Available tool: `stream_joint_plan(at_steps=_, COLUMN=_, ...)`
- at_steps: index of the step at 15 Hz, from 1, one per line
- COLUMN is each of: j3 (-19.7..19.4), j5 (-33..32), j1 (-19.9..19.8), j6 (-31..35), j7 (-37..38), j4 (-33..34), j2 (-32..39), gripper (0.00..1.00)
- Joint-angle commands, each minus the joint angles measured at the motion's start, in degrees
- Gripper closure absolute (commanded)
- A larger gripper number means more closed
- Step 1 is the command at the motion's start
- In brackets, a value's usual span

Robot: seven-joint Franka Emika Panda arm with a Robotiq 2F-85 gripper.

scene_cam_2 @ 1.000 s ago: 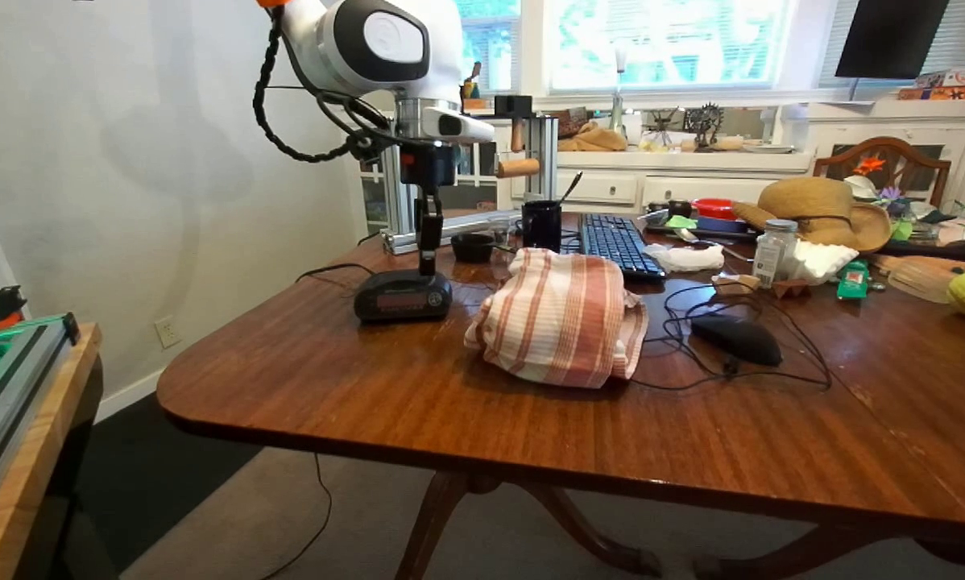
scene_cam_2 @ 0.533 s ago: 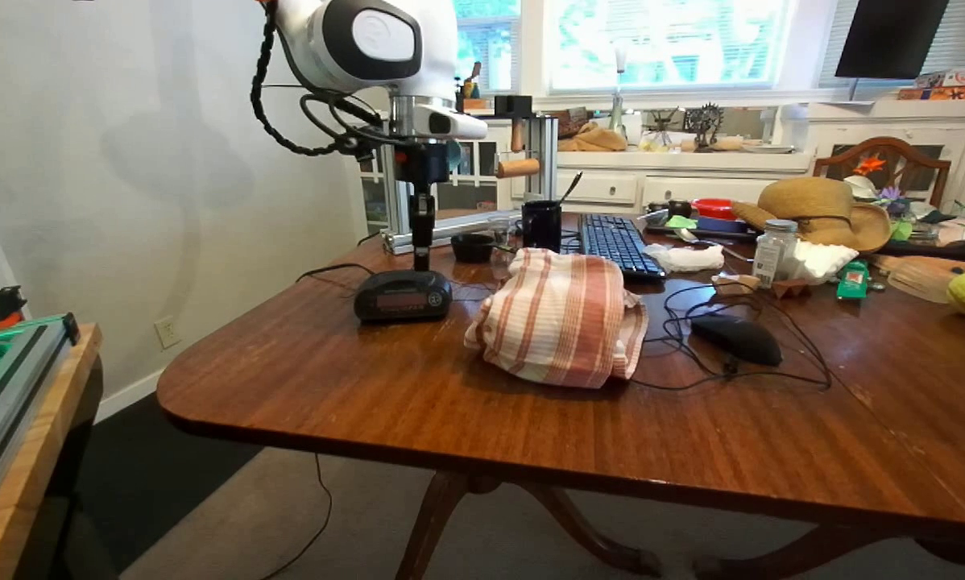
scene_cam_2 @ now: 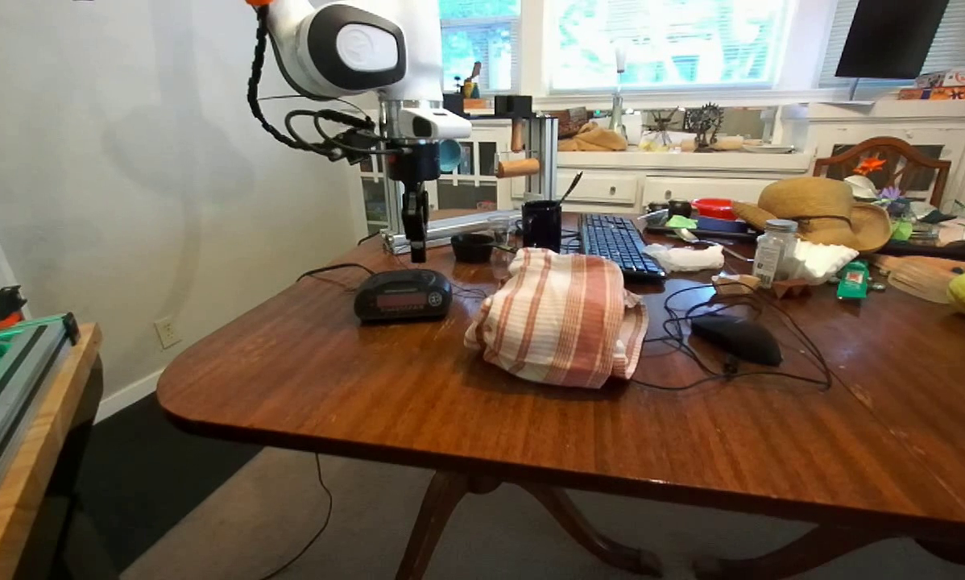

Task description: Slightly push the CD player to the bottom-left corner

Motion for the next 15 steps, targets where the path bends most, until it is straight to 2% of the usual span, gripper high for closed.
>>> stream_joint_plan(at_steps=1, j3=-1.80, j5=-3.55, j1=2.08, j6=4.01, j7=2.51, j4=1.02, j2=0.76, gripper=1.00)
stream_joint_plan(at_steps=6, j3=-5.10, j5=-14.18, j1=3.71, j6=4.30, j7=1.15, j4=6.44, j2=3.93, gripper=1.00)
stream_joint_plan(at_steps=8, j3=-5.20, j5=-15.22, j1=3.49, j6=4.44, j7=0.19, j4=7.43, j2=5.29, gripper=1.00)
stream_joint_plan(at_steps=15, j3=-3.60, j5=-11.88, j1=2.25, j6=3.52, j7=-5.65, j4=6.14, j2=7.30, gripper=1.00)
